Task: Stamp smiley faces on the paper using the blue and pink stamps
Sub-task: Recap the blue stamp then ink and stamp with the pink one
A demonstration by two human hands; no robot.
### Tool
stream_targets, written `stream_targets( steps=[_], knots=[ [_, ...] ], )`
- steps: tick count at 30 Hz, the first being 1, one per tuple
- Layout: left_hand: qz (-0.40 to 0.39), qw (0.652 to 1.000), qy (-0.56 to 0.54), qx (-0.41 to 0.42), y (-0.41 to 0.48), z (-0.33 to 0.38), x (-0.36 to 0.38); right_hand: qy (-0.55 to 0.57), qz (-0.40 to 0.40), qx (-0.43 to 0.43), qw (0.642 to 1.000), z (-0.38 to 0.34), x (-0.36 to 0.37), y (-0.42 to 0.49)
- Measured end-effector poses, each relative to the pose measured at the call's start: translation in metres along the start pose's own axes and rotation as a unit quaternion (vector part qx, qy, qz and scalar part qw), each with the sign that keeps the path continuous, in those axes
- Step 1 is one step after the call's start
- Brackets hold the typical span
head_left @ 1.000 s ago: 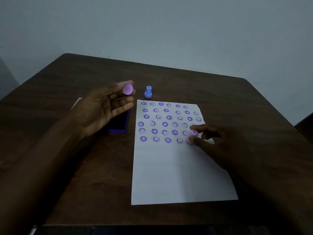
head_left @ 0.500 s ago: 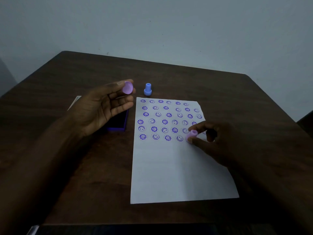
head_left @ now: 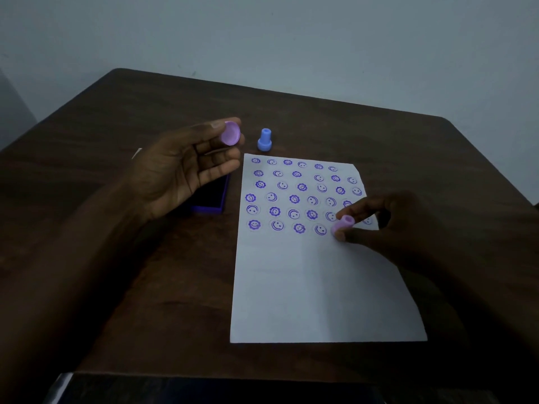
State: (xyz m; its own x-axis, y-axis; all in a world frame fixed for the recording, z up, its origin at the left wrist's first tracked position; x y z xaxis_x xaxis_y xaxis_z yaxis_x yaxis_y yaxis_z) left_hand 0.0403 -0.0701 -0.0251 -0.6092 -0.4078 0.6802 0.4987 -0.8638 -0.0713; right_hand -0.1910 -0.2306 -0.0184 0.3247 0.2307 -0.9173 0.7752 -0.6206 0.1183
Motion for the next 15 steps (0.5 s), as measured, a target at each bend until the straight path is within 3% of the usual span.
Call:
stream_targets(
  steps=[15],
  knots=[
    [0.001, 1.0, 0.007, 0.006, -0.0006, 0.0022, 0.0033, 0.011, 0.005, 0.007, 1.0, -0.0051, -0.0007, -0.0034]
  ],
)
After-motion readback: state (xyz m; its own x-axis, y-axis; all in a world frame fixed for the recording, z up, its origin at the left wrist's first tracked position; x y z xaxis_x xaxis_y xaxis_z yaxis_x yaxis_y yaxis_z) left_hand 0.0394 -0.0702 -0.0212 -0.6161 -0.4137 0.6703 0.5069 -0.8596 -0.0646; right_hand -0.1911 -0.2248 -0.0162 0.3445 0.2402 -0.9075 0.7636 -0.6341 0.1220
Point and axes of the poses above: each hand's wrist, its own y-axis towards the middle knuckle, its own x-axis out of the palm, z = x × y, the point moved 9 cm from there along y, towards the middle knuckle, and after that the axes turned 15 degrees about -y, right-handed, at the moved point
